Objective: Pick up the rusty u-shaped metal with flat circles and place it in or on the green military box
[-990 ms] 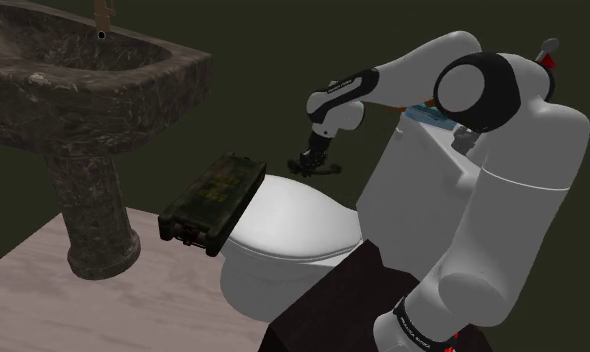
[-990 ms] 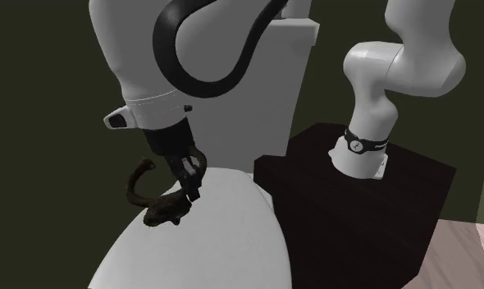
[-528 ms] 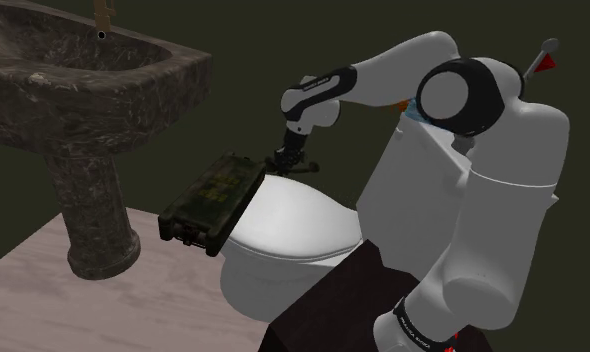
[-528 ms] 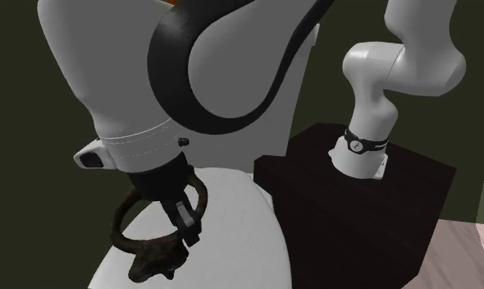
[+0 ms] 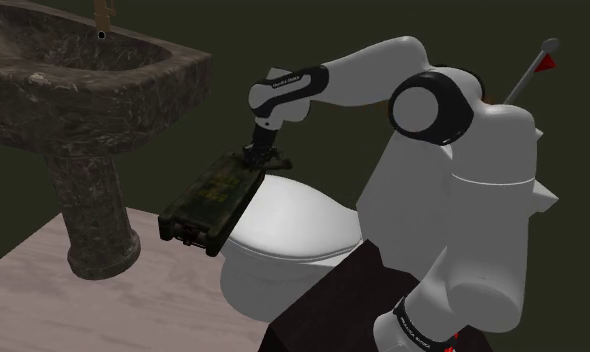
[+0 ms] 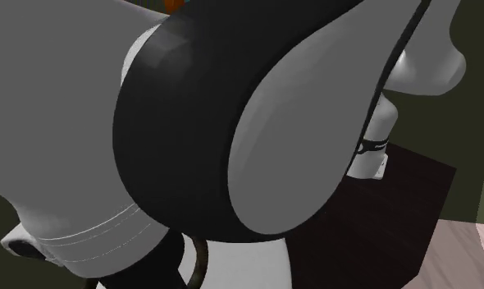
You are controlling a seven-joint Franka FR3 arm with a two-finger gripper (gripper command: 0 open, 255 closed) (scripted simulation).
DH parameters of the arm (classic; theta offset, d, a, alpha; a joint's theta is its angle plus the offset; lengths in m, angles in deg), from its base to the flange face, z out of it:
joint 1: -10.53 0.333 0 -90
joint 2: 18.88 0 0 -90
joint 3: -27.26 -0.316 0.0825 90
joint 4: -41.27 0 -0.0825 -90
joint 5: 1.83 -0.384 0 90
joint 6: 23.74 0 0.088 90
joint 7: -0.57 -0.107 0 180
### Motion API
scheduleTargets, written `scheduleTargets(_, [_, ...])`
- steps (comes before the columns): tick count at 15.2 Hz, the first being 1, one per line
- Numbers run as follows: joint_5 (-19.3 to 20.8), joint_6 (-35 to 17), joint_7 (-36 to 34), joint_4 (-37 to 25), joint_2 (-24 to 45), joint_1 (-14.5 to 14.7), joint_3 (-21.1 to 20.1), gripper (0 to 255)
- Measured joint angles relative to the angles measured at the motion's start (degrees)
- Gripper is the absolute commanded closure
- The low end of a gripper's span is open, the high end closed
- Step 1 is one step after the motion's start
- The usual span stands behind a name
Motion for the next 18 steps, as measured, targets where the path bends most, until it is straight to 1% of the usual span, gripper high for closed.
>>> scheduleTargets(3, [-0.02, 1.45, -3.04, -4.96, 3.0, 1.53, -0.87, 255])
scheduleTargets(5, [-0.06, 2.7, -5.11, -9.36, 5.86, 2.43, -1.47, 255])
scheduleTargets(8, [0.0, 4.99, -8.4, -16.66, 10.34, 3.85, -2.3, 255])
scheduleTargets(10, [0.14, 7.83, -10.74, -24.01, 14.49, 4.47, -2.82, 255])
scheduleTargets(11, [0.18, 8.44, -11.5, -25.64, 15.38, 4.81, -2.96, 255])
scheduleTargets(14, [0.05, 7.95, -11.82, -26.83, 16.99, 4.96, -3.17, 255])
scheduleTargets(18, [-0.26, 5.99, -11.43, -26.48, 18.64, 4.89, -3.38, 255])
